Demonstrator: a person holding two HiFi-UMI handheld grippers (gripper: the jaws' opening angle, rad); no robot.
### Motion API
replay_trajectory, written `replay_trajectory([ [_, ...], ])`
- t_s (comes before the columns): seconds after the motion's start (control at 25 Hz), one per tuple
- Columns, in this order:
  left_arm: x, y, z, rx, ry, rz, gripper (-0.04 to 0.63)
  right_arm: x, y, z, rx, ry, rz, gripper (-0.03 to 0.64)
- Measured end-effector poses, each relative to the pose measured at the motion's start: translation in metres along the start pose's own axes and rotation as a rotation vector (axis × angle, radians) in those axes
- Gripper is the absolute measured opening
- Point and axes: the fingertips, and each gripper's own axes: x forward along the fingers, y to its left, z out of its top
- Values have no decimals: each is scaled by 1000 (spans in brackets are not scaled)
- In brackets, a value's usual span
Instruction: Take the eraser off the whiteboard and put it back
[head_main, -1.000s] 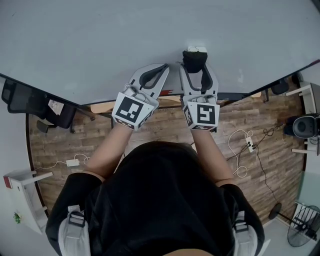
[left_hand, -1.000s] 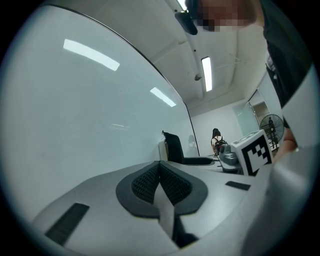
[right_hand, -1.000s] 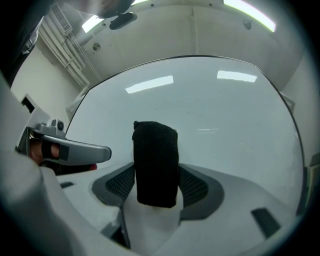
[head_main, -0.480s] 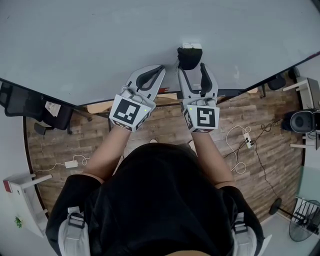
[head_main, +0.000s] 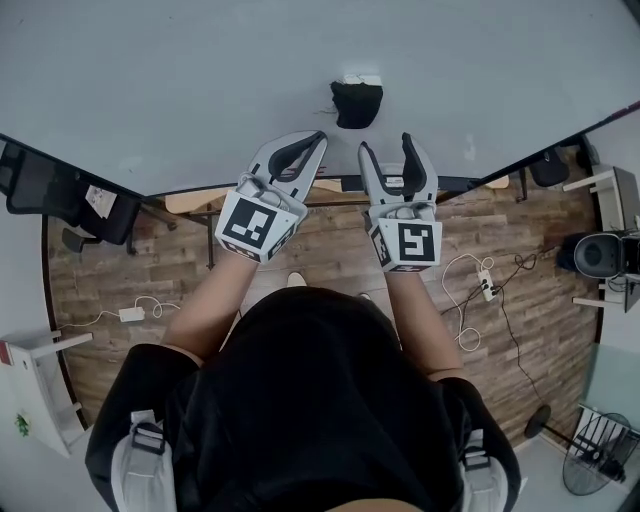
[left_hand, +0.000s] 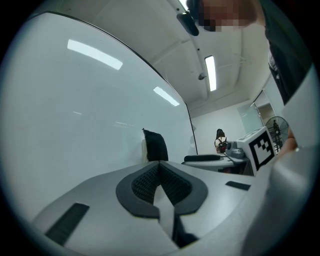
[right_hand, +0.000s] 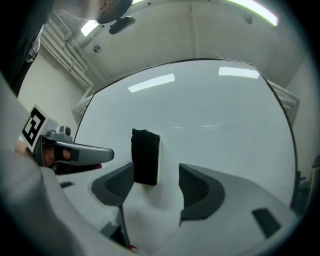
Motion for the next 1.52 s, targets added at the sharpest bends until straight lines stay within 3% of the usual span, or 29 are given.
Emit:
replay_trajectory([
  [0.24,5,-35,1,-5,15,35,-6,-29,-19,1,25,13,77,265],
  [0.48,7,-77,8,1,12,67,-5,-61,-27,0,45,27,229,264],
  [0.72,1,-112,9,-14,10,91,-6,-93,-34,4,51,36,325,259],
  [1.08,-9,-159,9,-17,16,141,-6,-143,-38,5,68,41,457,218],
  [1.52,-23,-200,0,-18,31,186,-5,-179,-31,13,95,8,572,112],
])
